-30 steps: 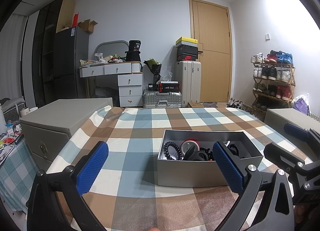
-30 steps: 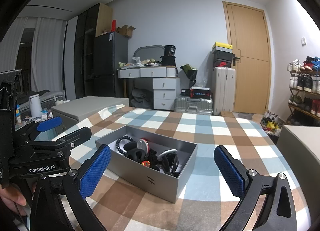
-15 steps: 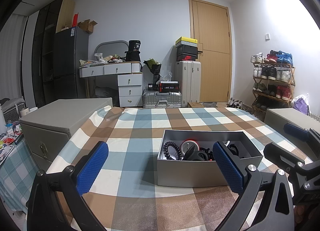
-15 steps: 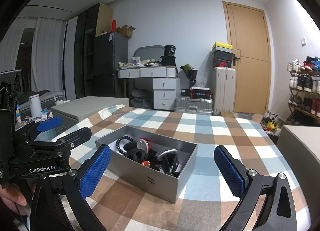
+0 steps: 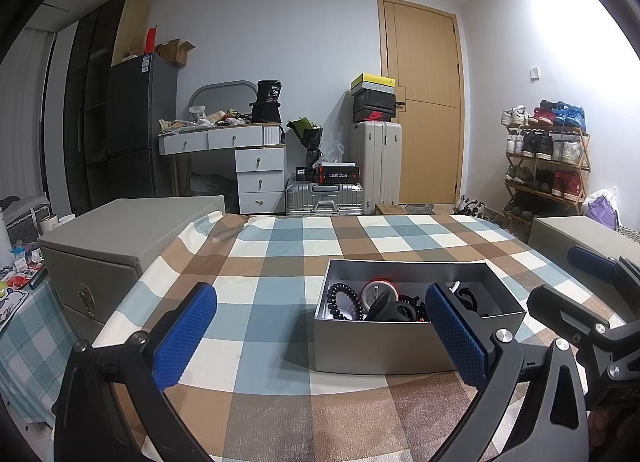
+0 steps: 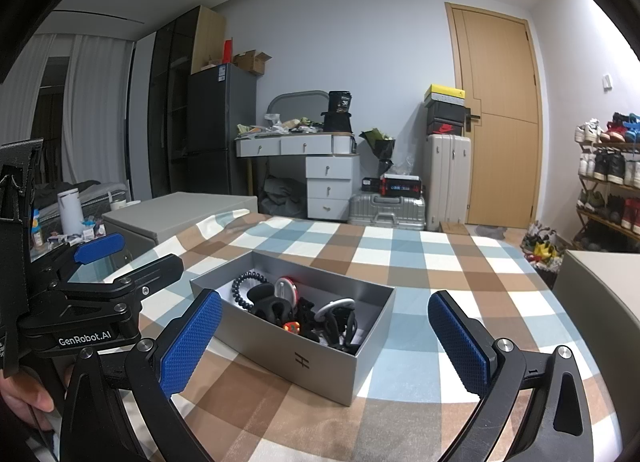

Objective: Organize jewelry

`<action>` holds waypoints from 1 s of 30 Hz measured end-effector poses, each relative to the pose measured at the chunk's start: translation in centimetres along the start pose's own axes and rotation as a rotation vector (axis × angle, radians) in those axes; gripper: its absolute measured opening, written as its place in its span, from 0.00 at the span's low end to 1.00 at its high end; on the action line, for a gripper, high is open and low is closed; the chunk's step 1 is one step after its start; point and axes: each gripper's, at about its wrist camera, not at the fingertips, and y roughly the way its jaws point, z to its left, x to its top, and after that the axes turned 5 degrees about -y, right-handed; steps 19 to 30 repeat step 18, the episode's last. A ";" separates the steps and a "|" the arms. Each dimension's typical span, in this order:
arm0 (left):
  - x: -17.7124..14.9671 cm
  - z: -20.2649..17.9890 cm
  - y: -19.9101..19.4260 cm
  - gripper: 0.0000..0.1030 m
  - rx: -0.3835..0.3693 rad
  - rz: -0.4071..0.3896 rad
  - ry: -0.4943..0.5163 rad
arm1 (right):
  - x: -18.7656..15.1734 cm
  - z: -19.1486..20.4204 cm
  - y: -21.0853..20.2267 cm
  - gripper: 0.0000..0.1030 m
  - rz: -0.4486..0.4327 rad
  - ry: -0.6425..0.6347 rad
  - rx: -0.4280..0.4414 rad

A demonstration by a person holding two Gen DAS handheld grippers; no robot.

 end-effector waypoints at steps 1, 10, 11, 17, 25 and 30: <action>0.0 0.0 0.0 0.99 0.000 0.000 0.000 | 0.0 0.0 0.0 1.00 0.000 0.000 0.000; 0.0 -0.1 0.1 0.99 -0.003 0.000 0.000 | 0.0 0.0 0.0 1.00 0.000 0.000 0.000; 0.0 -0.1 0.2 0.99 -0.003 0.001 0.001 | 0.0 0.0 0.0 1.00 0.000 0.000 0.000; 0.0 -0.1 0.2 0.99 -0.001 0.000 0.000 | 0.0 0.0 0.0 1.00 0.000 0.000 0.000; -0.1 -0.2 0.2 0.99 -0.001 0.000 0.000 | 0.0 0.0 0.0 1.00 0.000 0.000 0.000; -0.1 -0.2 0.2 0.99 -0.001 0.000 0.000 | 0.0 0.0 0.0 1.00 0.000 0.000 0.000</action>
